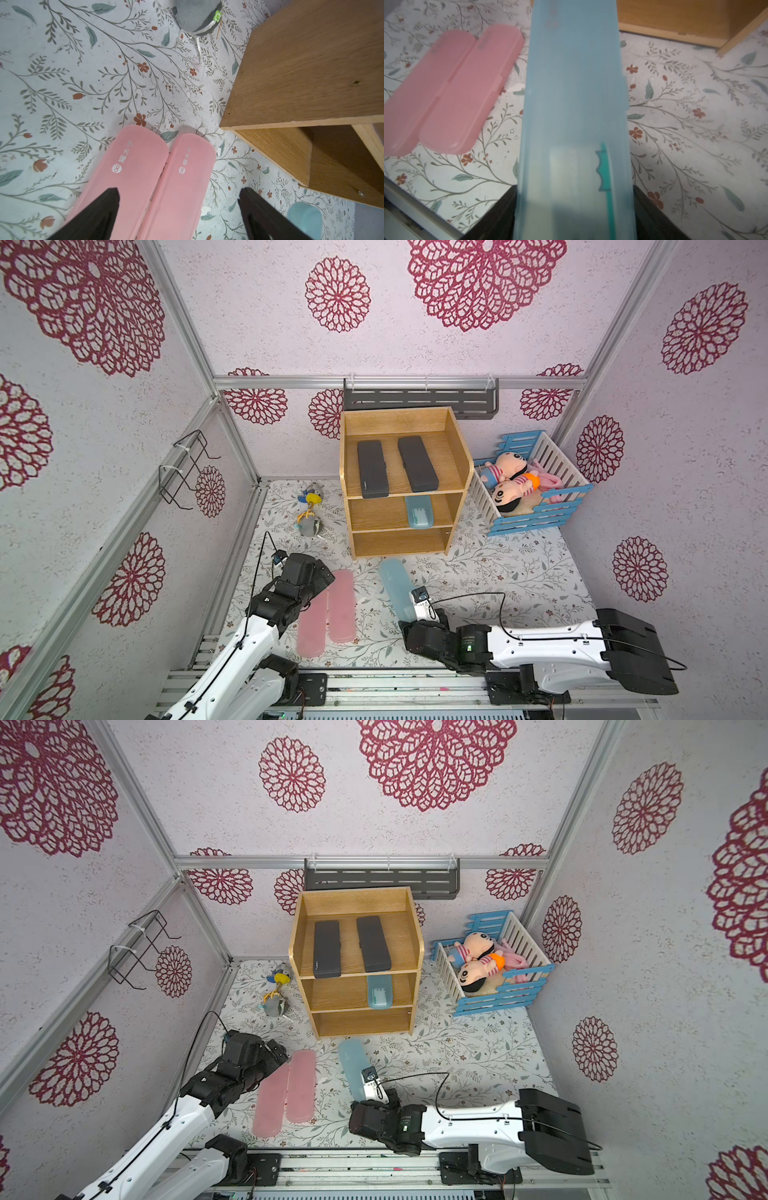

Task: Place the pencil cases on the shelf according to color
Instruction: Pick up the pencil case from the center of the board, then place the pencil case on the shelf.

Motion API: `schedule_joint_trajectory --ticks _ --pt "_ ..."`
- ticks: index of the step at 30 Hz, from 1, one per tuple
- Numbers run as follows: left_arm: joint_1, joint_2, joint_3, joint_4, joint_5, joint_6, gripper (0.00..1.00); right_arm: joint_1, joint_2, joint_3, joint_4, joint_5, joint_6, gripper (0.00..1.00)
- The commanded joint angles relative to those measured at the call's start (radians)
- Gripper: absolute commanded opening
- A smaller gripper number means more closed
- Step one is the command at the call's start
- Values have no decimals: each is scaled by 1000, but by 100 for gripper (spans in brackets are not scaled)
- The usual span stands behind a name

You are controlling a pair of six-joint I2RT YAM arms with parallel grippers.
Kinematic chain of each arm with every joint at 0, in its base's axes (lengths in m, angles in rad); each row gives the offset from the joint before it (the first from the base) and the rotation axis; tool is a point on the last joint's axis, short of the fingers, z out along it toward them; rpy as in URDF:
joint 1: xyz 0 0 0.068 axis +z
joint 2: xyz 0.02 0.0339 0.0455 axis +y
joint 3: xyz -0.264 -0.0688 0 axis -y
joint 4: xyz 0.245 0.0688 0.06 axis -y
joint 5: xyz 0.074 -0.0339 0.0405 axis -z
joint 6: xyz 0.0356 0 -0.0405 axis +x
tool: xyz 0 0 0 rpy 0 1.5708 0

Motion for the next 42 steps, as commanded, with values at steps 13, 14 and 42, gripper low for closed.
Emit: schedule_joint_trajectory --ticks 13,14,42 --pt "-1 5 42 16 -25 6 97 -207 75 329 -8 -4 -161 69" --pt "-1 5 38 26 -24 5 97 -236 100 357 8 -37 -182 69" --pt "1 36 -21 32 -25 40 97 -415 327 707 -90 -125 -231 98"
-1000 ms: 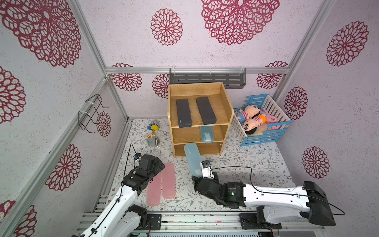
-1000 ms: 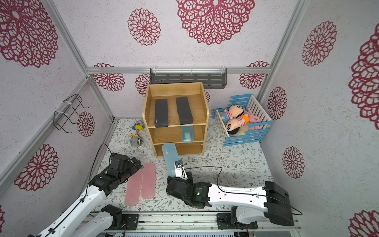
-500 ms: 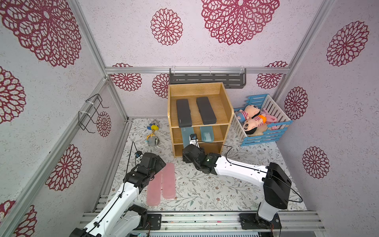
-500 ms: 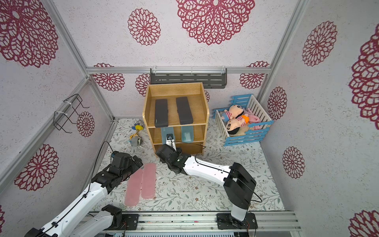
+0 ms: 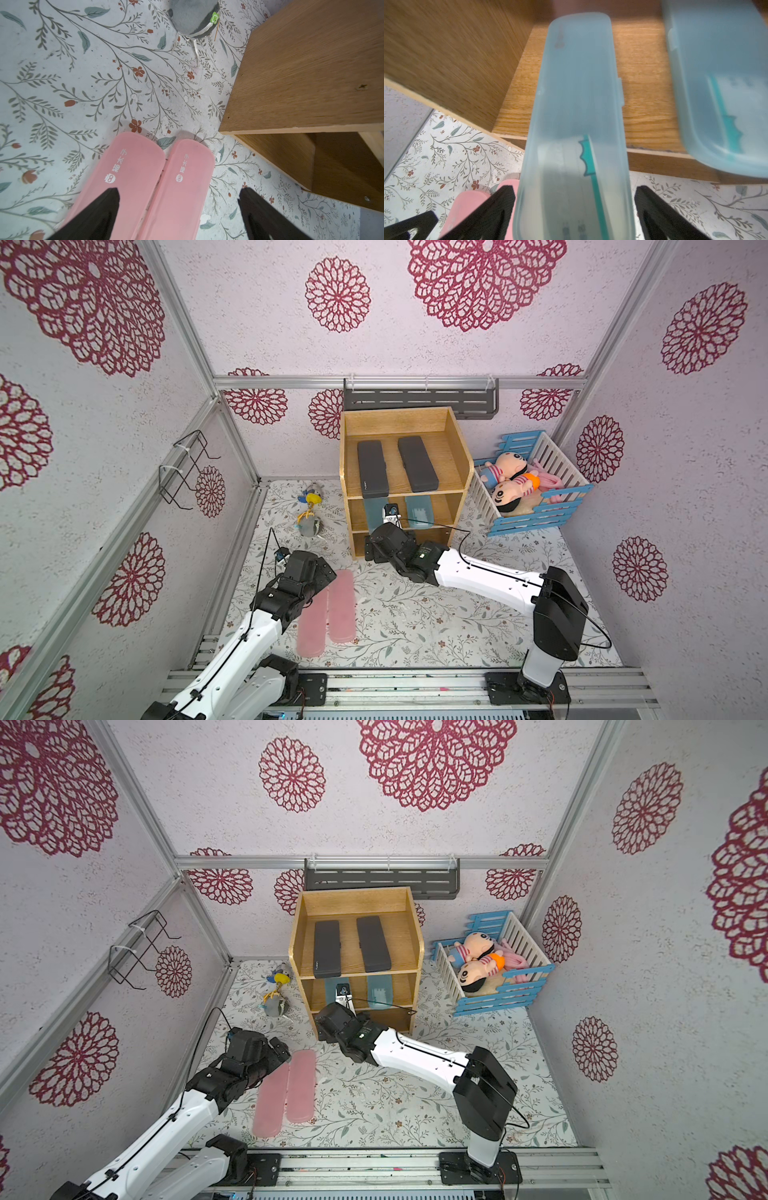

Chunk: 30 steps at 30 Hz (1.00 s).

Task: Place the pencil cases on the shelf according to color
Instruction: Place the pencil case on the shelf.

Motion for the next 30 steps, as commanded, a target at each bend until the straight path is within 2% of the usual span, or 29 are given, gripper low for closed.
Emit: schedule_joint_trajectory --ticks 1,6,10,14,17,21,30 --pt "1 -20 -19 -15 -23 23 97 3 -132 -36 -17 -10 -2 97" --pt "1 -26 -27 1 -35 29 97 22 -223 -129 12 -50 -13 96" --pt "2 -6 -24 3 -24 48 97 46 -235 -161 6 -61 -15 89" --pt "1 19 -26 -19 -8 55 97 51 -223 -193 26 -78 -14 66" --pt "-11 23 -43 -4 9 41 97 51 -195 -193 52 -89 -23 53" --pt "-50 33 -79 33 17 11 97 36 -130 -156 85 -87 -47 49" --pt "-155 79 -88 64 -7 -27 97 -32 53 38 122 -72 -128 48"
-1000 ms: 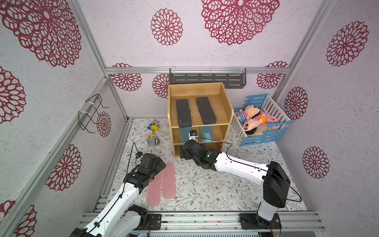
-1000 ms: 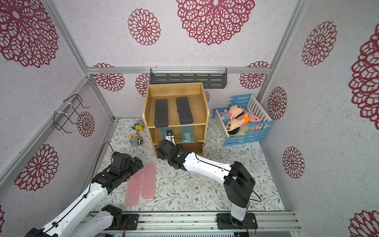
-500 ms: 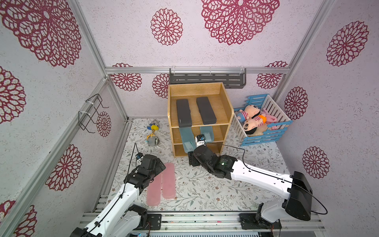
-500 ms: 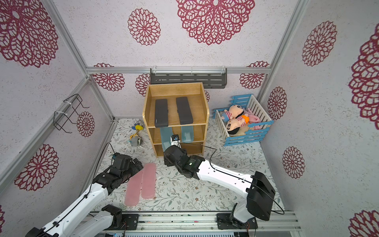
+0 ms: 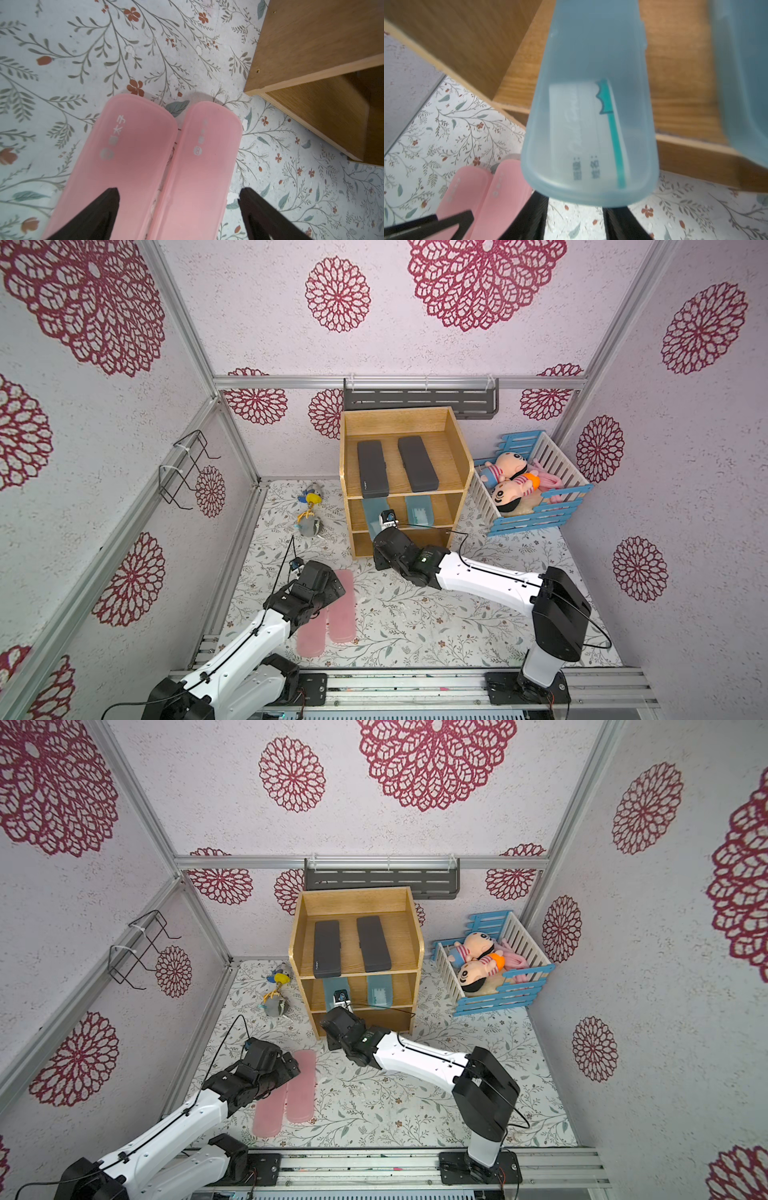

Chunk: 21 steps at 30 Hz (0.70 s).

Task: Place the pencil cases on the shelf according to color
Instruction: Place the pencil case on the shelf.

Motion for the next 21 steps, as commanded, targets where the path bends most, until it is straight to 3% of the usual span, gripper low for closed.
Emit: schedule_joint_trajectory --ticks 1,6,11,16,21 --pt "-30 13 -8 42 -16 -24 97 -13 21 74 53 25 -43 48" --pt "-57 51 2 45 -11 -32 97 -10 0 50 65 -2 -25 49" --pt "-103 81 -4 58 -20 -56 97 21 -134 -106 93 4 -5 54" --pt "-171 163 -6 123 -30 -95 97 73 -301 -312 123 22 33 65" --pt "-223 283 22 142 -63 -125 97 171 -411 -431 73 139 96 77"
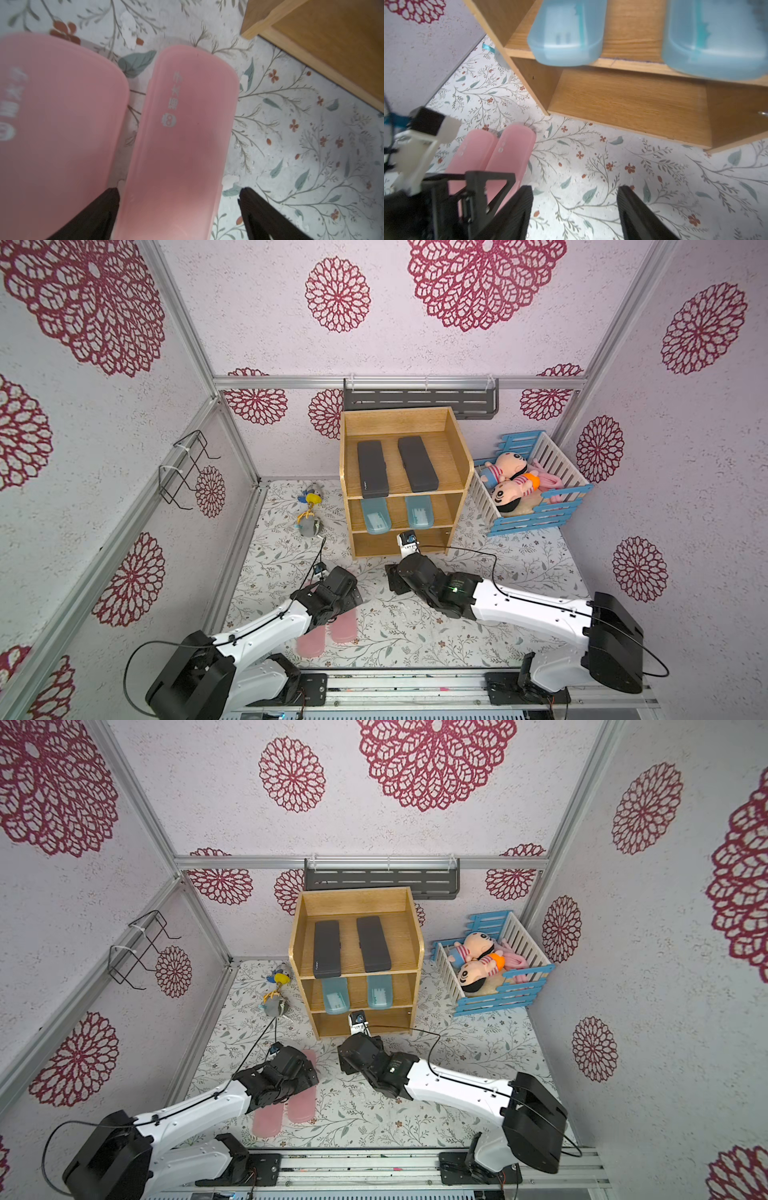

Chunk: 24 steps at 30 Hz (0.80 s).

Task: Place the pencil cases on the shelf according to color
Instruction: Place the pencil case on the shelf, then move the pencil case to the center of the board.

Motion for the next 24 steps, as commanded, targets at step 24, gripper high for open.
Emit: schedule_joint_trajectory --ticks 24 --pt "-450 427 463 -6 -211 -139 97 89 -537 -305 -269 237 214 93"
